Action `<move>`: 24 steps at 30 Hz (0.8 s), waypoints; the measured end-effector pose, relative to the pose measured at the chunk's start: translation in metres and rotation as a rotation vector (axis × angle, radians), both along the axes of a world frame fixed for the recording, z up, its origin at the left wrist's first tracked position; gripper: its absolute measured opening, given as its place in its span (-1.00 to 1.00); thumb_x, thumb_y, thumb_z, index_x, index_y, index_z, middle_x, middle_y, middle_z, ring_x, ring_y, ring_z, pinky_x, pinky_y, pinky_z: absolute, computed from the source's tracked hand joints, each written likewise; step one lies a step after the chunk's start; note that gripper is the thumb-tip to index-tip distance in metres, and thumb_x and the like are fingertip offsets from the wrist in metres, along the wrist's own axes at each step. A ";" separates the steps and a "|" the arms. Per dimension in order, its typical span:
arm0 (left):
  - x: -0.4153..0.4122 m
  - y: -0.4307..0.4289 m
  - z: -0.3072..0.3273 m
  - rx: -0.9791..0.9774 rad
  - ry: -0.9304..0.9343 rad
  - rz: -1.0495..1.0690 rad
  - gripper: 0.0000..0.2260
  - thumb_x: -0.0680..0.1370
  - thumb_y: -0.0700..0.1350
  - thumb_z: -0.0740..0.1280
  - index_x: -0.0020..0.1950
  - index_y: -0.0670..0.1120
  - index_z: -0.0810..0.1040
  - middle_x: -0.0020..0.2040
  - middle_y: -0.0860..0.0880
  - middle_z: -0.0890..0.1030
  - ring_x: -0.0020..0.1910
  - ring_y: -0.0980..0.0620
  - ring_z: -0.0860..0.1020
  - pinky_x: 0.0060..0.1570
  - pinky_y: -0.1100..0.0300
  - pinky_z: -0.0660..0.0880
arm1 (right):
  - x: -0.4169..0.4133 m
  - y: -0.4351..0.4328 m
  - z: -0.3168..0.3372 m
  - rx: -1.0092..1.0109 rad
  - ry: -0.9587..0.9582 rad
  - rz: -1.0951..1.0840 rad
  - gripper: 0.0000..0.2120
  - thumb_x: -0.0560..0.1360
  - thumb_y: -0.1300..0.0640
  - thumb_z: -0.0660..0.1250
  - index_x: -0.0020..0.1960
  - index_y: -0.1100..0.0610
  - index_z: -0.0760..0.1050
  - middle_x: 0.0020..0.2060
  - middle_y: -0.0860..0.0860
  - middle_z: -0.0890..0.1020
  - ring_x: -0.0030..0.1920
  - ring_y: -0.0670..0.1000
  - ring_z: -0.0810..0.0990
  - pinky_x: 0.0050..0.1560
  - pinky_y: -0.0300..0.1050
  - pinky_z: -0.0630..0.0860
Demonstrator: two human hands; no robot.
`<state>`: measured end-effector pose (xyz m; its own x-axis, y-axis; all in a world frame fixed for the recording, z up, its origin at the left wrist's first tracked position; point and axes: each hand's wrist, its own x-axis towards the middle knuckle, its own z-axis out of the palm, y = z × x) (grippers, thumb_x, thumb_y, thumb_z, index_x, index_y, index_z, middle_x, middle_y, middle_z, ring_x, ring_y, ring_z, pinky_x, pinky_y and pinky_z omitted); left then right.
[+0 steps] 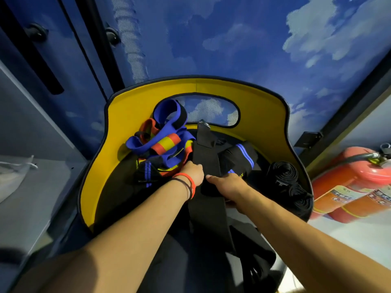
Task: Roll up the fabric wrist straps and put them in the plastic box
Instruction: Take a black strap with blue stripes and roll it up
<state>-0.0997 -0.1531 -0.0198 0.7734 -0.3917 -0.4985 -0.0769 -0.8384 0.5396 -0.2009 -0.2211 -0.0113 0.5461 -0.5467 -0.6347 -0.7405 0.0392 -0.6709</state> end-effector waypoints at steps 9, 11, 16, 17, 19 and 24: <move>0.009 -0.012 0.005 -0.342 -0.018 0.268 -0.58 0.72 -0.07 0.09 0.53 -0.23 0.24 0.56 -0.22 0.26 0.52 -0.18 0.26 0.39 0.06 0.22 | -0.025 0.001 0.001 -0.253 0.015 0.163 -0.53 0.66 -0.19 0.18 0.00 0.23 0.56 -0.07 0.12 0.59 -0.03 0.12 0.57 -0.05 -0.09 0.43; 0.012 -0.007 0.006 -0.309 -0.024 0.220 -0.54 0.72 -0.02 0.12 0.55 -0.23 0.26 0.56 -0.20 0.28 0.52 -0.16 0.28 0.39 0.09 0.23 | -0.027 0.003 -0.002 -0.258 0.007 0.171 -0.55 0.67 -0.15 0.17 -0.05 0.23 0.54 -0.10 0.13 0.57 -0.04 0.12 0.56 -0.07 -0.09 0.43; 0.020 0.015 -0.013 -0.240 0.148 0.035 -0.56 0.63 0.13 0.25 0.45 -0.04 0.42 0.38 -0.13 0.51 0.30 -0.20 0.51 0.24 -0.09 0.51 | -0.020 0.005 -0.012 -0.152 0.013 0.142 -0.54 0.69 -0.08 0.19 0.20 0.32 0.58 0.10 0.22 0.63 0.06 0.21 0.64 -0.05 -0.01 0.57; 0.017 0.022 -0.014 -0.268 0.190 0.069 -0.58 0.61 0.16 0.29 0.38 -0.03 0.46 0.26 -0.09 0.58 0.18 -0.13 0.58 0.08 -0.02 0.58 | -0.017 0.006 -0.014 -0.146 0.013 0.151 -0.54 0.69 -0.07 0.19 0.24 0.32 0.57 0.15 0.23 0.62 0.13 0.22 0.62 0.03 0.01 0.58; 0.008 0.032 -0.022 -0.213 0.327 0.059 -0.66 0.61 0.16 0.29 0.27 -0.03 0.51 0.11 -0.09 0.65 0.01 -0.08 0.63 -0.13 0.07 0.59 | -0.012 0.007 -0.019 -0.153 0.008 0.154 -0.52 0.69 -0.08 0.18 0.26 0.33 0.56 0.18 0.23 0.61 0.17 0.23 0.61 0.12 0.03 0.57; -0.008 0.036 -0.040 0.020 0.323 -0.005 -0.57 0.69 -0.07 0.20 0.50 -0.28 0.35 0.49 -0.22 0.41 0.45 -0.20 0.39 0.42 0.00 0.33 | -0.004 0.016 -0.023 -0.172 0.048 0.217 -0.55 0.72 -0.04 0.11 0.40 0.27 0.46 0.29 0.24 0.53 0.23 0.23 0.56 0.08 0.05 0.58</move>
